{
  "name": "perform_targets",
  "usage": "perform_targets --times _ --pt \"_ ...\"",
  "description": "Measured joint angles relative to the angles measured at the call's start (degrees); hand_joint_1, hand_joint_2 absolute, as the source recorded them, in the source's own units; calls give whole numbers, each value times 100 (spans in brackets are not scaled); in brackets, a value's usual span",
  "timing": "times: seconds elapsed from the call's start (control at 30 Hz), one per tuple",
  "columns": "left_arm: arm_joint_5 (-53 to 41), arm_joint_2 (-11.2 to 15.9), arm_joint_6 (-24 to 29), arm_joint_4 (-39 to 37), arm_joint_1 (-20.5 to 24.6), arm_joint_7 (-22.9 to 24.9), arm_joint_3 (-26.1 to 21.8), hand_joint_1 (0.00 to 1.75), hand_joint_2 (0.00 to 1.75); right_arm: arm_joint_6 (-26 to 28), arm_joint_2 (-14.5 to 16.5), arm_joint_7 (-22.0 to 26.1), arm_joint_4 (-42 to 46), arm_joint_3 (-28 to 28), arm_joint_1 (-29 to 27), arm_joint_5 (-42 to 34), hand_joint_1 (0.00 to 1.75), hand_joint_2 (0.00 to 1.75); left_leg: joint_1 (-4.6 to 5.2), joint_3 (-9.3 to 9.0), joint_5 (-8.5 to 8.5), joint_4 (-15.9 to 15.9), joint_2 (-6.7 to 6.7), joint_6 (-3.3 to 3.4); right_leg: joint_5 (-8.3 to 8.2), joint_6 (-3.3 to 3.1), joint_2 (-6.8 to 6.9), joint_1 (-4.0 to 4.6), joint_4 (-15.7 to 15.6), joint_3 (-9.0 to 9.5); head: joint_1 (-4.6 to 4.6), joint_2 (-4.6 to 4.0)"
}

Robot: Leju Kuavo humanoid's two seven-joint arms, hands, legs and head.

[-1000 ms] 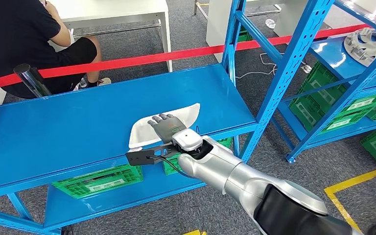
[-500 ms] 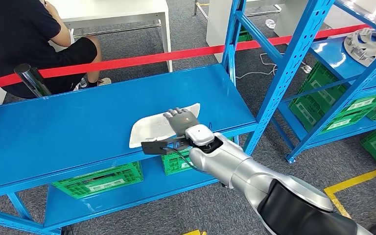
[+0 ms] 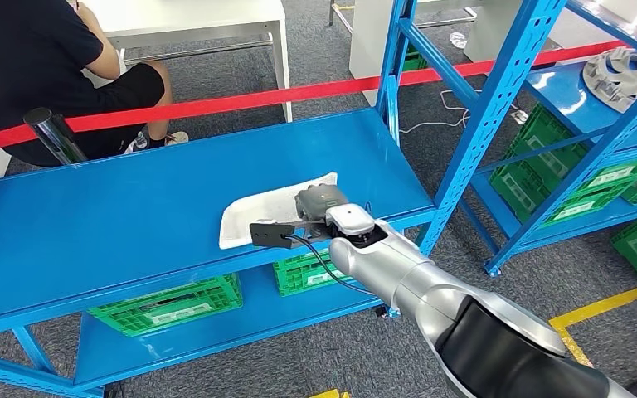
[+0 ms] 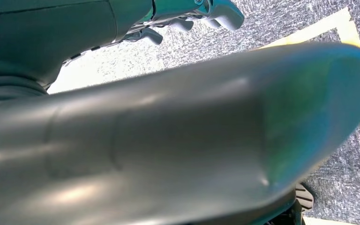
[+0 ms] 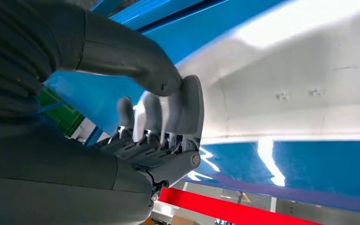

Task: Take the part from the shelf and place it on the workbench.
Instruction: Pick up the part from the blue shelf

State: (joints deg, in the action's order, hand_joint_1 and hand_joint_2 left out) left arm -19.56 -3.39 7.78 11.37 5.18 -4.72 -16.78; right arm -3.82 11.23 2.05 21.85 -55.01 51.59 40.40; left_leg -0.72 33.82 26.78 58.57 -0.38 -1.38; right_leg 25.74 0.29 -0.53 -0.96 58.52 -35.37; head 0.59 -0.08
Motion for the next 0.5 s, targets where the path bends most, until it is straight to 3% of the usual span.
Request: perform_targets --times 0.07,0.13,0.2,0.27,0.4,0.5 --pt "8 1 0 0 -3 -8 -14 0 0 0 10 7 -12 3 -3 16 171 175 0 0 0 0 0 0 0 0 0 0 0 0 0 0" --pt "9 1 0 0 -6 -9 -17 0 0 0 15 11 -17 4 -8 28 157 175 0 0 0 0 0 0 0 0 0 0 0 0 0 -1" --pt "10 0 0 0 -7 -9 -19 0 0 0 16 13 -20 6 -10 34 159 175 0 0 0 0 0 0 0 0 0 0 0 0 0 -1" --pt "11 0 0 0 -8 -10 -20 0 0 0 16 13 -22 9 -10 36 175 175 0 0 0 0 0 0 0 0 0 0 0 0 0 0" --pt "9 1 0 0 -7 -15 -20 0 0 7 16 12 -26 35 -10 37 173 175 0 0 0 0 0 0 0 0 0 0 0 0 0 -1" --pt "7 1 0 0 -7 -19 -20 0 0 10 16 13 -27 54 -10 39 65 175 0 0 0 0 0 0 0 0 0 0 0 0 0 -1"
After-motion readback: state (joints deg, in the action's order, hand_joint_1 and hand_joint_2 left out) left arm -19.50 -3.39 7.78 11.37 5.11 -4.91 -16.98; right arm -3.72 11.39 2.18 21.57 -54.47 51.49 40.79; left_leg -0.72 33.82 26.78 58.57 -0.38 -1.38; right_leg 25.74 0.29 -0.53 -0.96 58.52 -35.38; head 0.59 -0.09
